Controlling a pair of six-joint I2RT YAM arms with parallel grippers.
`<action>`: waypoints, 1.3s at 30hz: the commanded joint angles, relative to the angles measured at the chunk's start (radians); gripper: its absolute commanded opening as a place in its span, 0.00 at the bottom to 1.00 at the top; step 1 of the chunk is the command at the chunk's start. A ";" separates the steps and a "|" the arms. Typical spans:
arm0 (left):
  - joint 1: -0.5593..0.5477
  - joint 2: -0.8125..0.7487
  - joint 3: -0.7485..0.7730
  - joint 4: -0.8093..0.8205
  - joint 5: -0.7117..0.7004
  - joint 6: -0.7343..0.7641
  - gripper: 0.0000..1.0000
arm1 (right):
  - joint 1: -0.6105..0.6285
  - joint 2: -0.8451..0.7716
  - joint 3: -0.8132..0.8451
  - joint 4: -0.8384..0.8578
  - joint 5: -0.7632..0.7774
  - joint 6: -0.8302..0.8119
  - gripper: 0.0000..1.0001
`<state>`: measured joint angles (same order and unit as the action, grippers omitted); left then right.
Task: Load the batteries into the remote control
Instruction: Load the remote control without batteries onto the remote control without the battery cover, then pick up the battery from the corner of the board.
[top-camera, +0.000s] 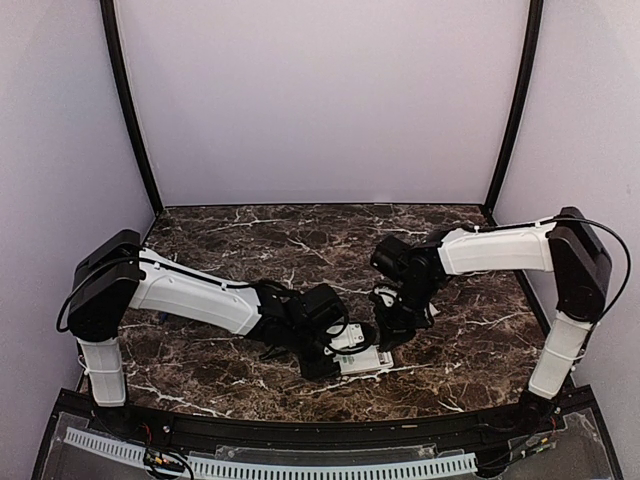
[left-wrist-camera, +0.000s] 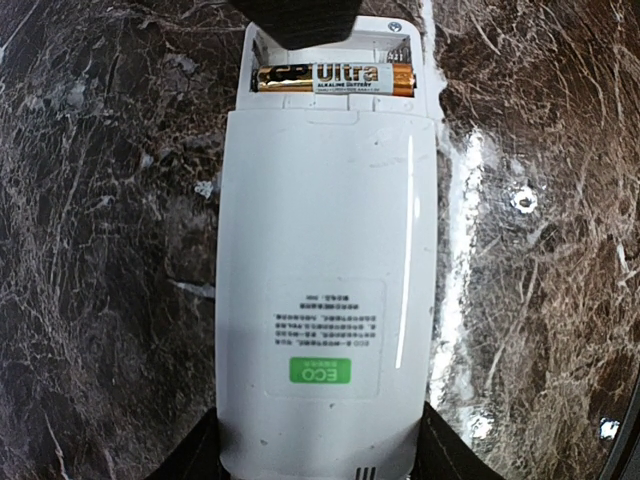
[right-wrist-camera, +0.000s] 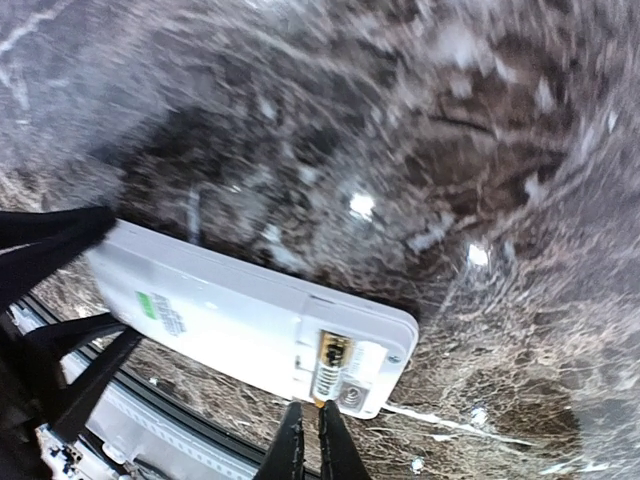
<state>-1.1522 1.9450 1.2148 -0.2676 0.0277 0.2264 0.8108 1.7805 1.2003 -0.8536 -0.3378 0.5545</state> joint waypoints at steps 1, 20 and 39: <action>0.001 0.034 -0.019 -0.039 -0.016 0.009 0.54 | 0.010 0.005 -0.050 0.041 -0.026 0.013 0.07; 0.010 0.036 -0.010 -0.055 -0.007 -0.003 0.59 | 0.023 0.062 -0.121 0.129 -0.040 0.028 0.00; 0.239 -0.294 -0.022 -0.026 0.193 -0.162 0.99 | -0.015 -0.054 0.094 -0.045 0.068 -0.080 0.02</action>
<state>-0.9859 1.7542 1.2095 -0.2840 0.1764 0.1501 0.8143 1.7844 1.2583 -0.8501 -0.3130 0.5163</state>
